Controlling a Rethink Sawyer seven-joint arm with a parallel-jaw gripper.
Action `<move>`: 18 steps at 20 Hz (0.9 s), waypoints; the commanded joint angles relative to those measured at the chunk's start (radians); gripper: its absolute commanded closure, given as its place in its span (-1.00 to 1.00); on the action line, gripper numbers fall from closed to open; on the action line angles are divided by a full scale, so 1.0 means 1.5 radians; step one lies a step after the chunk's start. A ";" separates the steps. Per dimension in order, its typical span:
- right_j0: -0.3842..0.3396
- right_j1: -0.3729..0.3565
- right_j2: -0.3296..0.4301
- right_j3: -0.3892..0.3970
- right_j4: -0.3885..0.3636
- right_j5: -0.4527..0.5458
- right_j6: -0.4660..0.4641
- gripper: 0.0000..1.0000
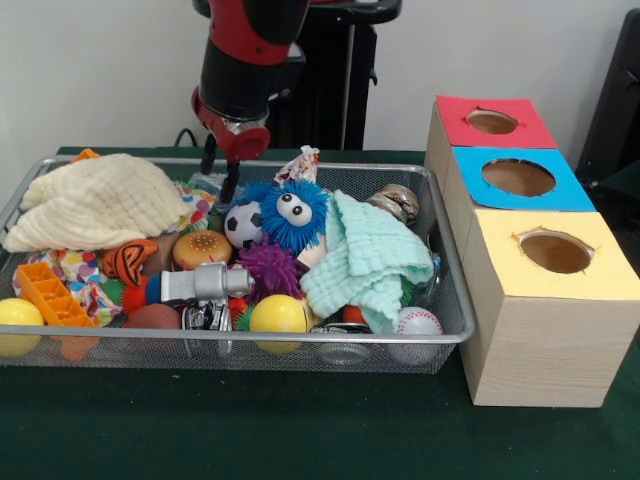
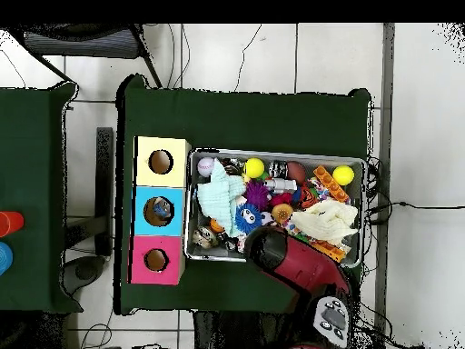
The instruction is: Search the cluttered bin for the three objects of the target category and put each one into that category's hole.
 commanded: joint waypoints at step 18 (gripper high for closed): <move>-0.030 0.006 0.094 0.004 -0.033 0.039 0.030 -1.00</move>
